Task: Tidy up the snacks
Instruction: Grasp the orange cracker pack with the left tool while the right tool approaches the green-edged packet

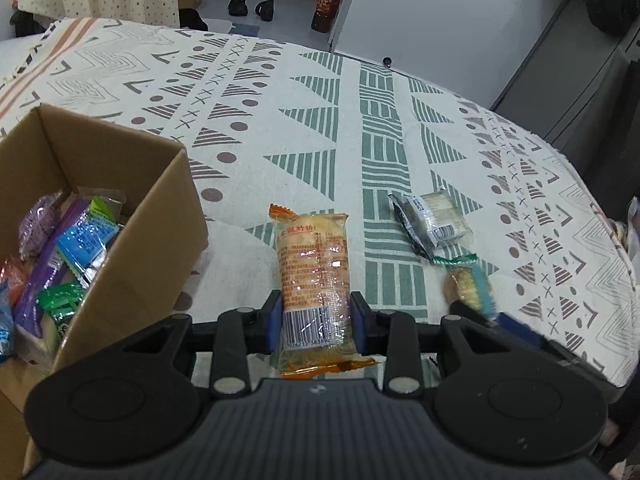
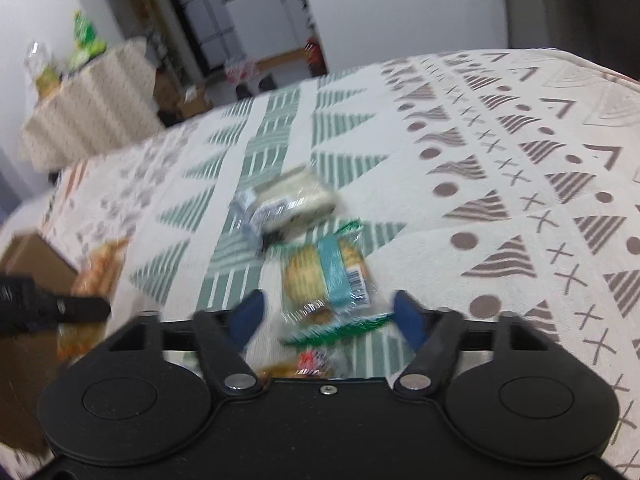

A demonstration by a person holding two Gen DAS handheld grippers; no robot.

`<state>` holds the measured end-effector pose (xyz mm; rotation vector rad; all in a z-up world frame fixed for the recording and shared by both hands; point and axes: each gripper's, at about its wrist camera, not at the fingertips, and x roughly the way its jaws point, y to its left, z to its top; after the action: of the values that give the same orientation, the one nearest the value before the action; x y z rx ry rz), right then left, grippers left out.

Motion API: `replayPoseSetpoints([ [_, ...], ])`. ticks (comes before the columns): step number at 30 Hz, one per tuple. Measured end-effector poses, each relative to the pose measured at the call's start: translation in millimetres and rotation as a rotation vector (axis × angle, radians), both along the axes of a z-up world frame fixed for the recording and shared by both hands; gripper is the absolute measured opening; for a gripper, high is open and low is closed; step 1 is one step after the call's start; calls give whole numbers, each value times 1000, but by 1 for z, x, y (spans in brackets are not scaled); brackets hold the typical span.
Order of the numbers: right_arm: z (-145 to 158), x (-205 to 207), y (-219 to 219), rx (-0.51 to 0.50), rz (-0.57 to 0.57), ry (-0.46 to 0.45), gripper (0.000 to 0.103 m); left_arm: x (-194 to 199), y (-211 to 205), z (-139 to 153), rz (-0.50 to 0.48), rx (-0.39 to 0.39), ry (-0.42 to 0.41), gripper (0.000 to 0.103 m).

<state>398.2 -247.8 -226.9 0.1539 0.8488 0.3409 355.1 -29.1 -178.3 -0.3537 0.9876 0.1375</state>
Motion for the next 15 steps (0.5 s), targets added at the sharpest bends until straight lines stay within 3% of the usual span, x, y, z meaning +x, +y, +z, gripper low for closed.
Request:
replayPoseSetpoints([
  [15,25,-30,-17,14,-19,8,53,-25,-13,21,-48,-48,-34,34],
])
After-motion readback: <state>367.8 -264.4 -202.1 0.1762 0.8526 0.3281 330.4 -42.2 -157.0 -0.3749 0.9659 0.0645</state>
